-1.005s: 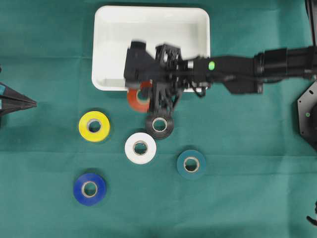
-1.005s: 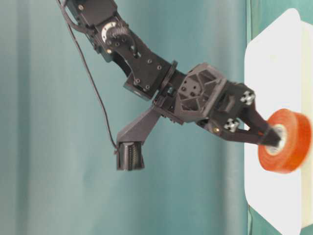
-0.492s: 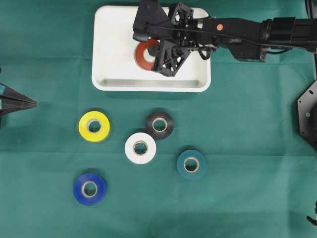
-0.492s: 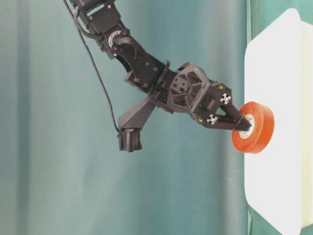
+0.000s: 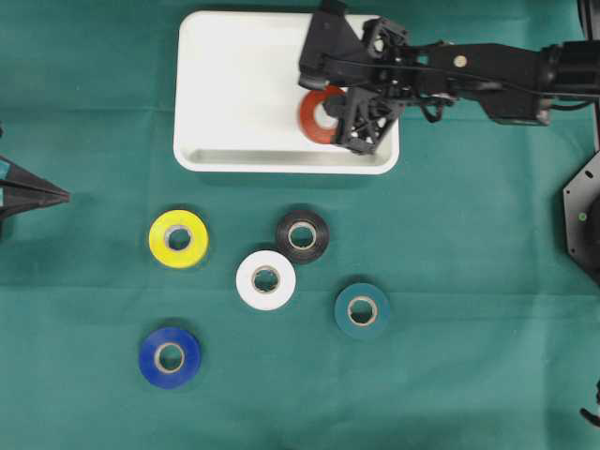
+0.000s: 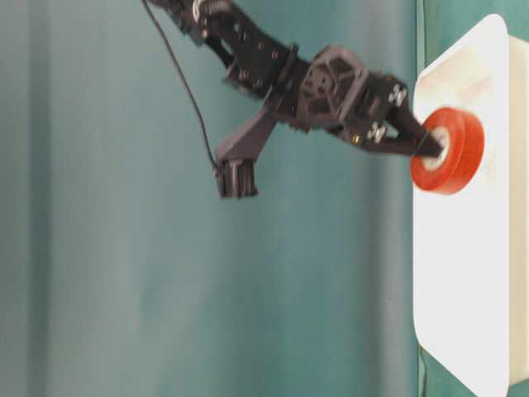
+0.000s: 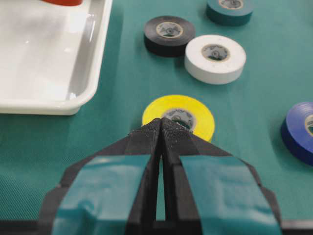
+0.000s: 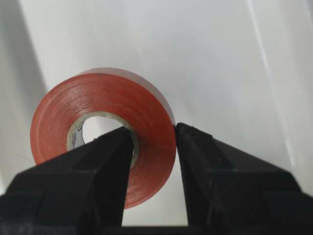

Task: Put the tape into the white case with the right arm.
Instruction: 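Carry the orange-red roll into the white tray and lower it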

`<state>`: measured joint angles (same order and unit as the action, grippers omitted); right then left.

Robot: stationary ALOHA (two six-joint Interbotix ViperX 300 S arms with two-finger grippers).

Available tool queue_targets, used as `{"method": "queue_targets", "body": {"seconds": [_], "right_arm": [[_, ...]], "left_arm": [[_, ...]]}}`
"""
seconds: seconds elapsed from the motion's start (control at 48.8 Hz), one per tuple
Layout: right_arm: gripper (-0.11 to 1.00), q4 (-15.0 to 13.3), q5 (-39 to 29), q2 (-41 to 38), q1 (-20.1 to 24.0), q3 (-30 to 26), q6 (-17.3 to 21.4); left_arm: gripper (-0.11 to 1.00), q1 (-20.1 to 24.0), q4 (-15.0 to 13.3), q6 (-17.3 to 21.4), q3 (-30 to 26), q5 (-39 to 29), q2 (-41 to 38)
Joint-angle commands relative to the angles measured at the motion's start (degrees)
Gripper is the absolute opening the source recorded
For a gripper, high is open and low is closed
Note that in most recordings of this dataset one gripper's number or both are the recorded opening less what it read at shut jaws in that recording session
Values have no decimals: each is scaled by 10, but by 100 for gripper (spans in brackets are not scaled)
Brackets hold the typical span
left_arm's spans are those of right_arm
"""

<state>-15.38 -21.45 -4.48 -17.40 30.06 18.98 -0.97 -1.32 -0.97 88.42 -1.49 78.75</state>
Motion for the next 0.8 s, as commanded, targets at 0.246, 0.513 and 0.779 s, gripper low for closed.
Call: {"method": "queue_targets", "body": {"seconds": [0.246, 0.513, 0.779], "right_arm": [[2, -2, 52, 32, -2, 42, 1], [2, -1, 44, 27, -4, 44, 3], [14, -2, 44, 27, -4, 54, -1]], "left_arm": [[0, 1, -1, 0, -6, 4, -5], [0, 1, -1, 0, -6, 4, -5], [0, 1, -1, 0, -5, 4, -5]]}}
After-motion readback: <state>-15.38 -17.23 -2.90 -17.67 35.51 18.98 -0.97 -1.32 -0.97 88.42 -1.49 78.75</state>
